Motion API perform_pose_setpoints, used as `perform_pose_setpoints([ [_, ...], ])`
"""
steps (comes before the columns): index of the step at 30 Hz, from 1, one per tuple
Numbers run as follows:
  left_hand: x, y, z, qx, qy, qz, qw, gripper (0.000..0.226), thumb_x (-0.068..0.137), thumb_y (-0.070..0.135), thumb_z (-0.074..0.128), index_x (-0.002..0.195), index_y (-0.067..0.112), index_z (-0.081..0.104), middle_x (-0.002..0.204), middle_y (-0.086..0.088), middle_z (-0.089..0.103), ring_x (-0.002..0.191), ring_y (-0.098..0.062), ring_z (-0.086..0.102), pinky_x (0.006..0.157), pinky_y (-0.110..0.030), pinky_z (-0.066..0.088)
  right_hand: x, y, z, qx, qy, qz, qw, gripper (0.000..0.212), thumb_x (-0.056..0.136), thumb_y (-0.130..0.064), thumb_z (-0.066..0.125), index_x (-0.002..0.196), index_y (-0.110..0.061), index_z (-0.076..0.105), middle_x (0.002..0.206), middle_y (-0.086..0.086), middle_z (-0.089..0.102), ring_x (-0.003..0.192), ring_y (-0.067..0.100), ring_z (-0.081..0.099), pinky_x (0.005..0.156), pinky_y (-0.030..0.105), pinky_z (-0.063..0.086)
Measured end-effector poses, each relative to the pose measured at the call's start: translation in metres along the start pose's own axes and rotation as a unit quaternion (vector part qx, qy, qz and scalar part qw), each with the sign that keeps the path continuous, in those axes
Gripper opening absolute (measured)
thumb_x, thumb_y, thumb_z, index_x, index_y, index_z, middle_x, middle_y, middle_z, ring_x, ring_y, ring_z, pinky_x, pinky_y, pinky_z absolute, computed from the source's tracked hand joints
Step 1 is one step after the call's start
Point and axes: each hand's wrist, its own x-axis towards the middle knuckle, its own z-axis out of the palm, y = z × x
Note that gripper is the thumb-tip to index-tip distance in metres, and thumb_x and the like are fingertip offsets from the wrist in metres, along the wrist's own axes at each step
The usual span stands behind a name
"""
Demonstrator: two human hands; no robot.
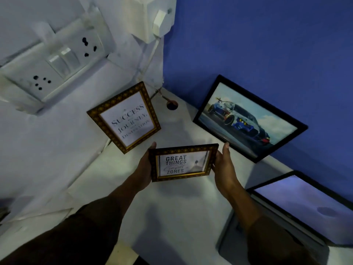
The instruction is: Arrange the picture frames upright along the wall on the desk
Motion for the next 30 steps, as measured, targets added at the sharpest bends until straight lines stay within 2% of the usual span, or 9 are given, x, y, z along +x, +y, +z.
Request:
perform_pose_setpoints([
  [5,0.023,0.007,-0.011,0.005,0.040,0.017,0.999,0.052,0.103,0.048,0.037,0.104,0.012,0.075,0.101,-0.013,0.080,0.091,-0.025,0.076,0.096,-0.047,0.054,0.026,-0.002,0.009,0.040,-0.007,0.042,0.998,0.088,0.091,-0.079,0.023,0.135,-0.014,0.064,0.126,0.004,0.074,0.126,0.016,0.059,0.115,0.038,0.030],
  [7,0.033,0.007,-0.016,0.014,0.070,0.035,0.997,0.038,0.107,0.034,0.037,0.111,0.012,0.068,0.095,-0.008,0.080,0.087,-0.022,0.073,0.091,-0.044,0.053,0.030,-0.001,0.013,0.061,-0.008,0.042,0.997,0.088,0.092,-0.077,0.028,0.137,-0.010,0.062,0.129,0.010,0.071,0.127,0.020,0.059,0.115,0.039,0.031],
  [10,0.043,0.004,-0.020,0.016,0.086,0.044,0.995,0.028,0.107,0.020,0.036,0.098,0.020,0.063,0.071,0.006,0.078,0.083,-0.019,0.066,0.081,-0.038,0.053,0.034,0.000,0.020,0.068,0.009,0.040,0.997,0.082,0.094,-0.072,0.035,0.142,-0.010,0.056,0.130,0.015,0.070,0.124,0.027,0.063,0.112,0.041,0.039],
  [13,0.047,0.003,-0.020,0.012,0.088,0.043,0.995,0.030,0.108,0.017,0.034,0.097,0.020,0.062,0.079,-0.001,0.075,0.084,-0.019,0.065,0.081,-0.038,0.051,0.038,0.002,0.022,0.066,0.016,0.029,0.997,0.064,0.098,-0.062,0.040,0.137,-0.014,0.058,0.129,0.019,0.070,0.118,0.029,0.067,0.093,0.035,0.048],
  [16,0.042,0.003,-0.018,0.012,0.103,0.038,0.994,0.031,0.108,0.023,0.031,0.094,0.025,0.059,0.068,0.006,0.076,0.081,-0.017,0.064,0.080,-0.037,0.050,0.035,0.002,0.022,0.053,0.006,0.026,0.998,0.047,0.100,-0.058,0.041,0.120,-0.022,0.065,0.127,0.018,0.071,0.117,0.026,0.067,0.105,0.037,0.043],
  [20,0.028,0.002,-0.013,0.062,0.139,0.043,0.987,0.036,0.107,0.033,0.035,0.084,0.027,0.062,0.063,0.006,0.076,0.076,-0.020,0.068,0.072,-0.033,0.052,0.029,0.003,0.013,0.008,-0.004,0.002,1.000,0.060,0.100,-0.061,0.038,0.124,-0.017,0.072,0.122,0.008,0.075,0.123,0.022,0.064,0.117,0.039,0.035],
  [23,0.013,-0.005,-0.018,0.111,0.151,0.097,0.977,0.045,0.105,0.048,0.037,0.092,0.025,0.074,0.090,0.000,0.080,0.095,-0.025,0.074,0.087,-0.043,0.057,0.016,0.001,0.007,-0.021,0.017,-0.025,0.999,0.063,0.100,-0.064,0.033,0.133,-0.022,0.066,0.129,-0.002,0.070,0.130,0.014,0.055,0.122,0.039,0.025],
  [26,0.003,-0.018,-0.029,0.111,0.159,0.133,0.972,0.049,0.097,0.062,0.040,0.104,0.030,0.076,0.112,-0.004,0.077,0.111,-0.025,0.069,0.104,-0.050,0.048,0.003,0.003,0.000,-0.030,0.042,-0.040,0.998,0.064,0.098,-0.069,0.031,0.136,-0.027,0.061,0.139,-0.002,0.062,0.135,0.016,0.050,0.124,0.047,0.022],
  [30,-0.037,-0.030,-0.020,0.090,0.171,0.136,0.972,0.065,0.085,0.061,0.053,0.128,0.014,0.063,0.126,-0.006,0.067,0.116,-0.027,0.060,0.098,-0.040,0.042,-0.030,0.007,-0.016,-0.032,0.043,-0.050,0.997,0.069,0.100,-0.066,0.029,0.143,-0.020,0.057,0.149,0.004,0.055,0.137,0.019,0.047,0.123,0.047,0.023],
])
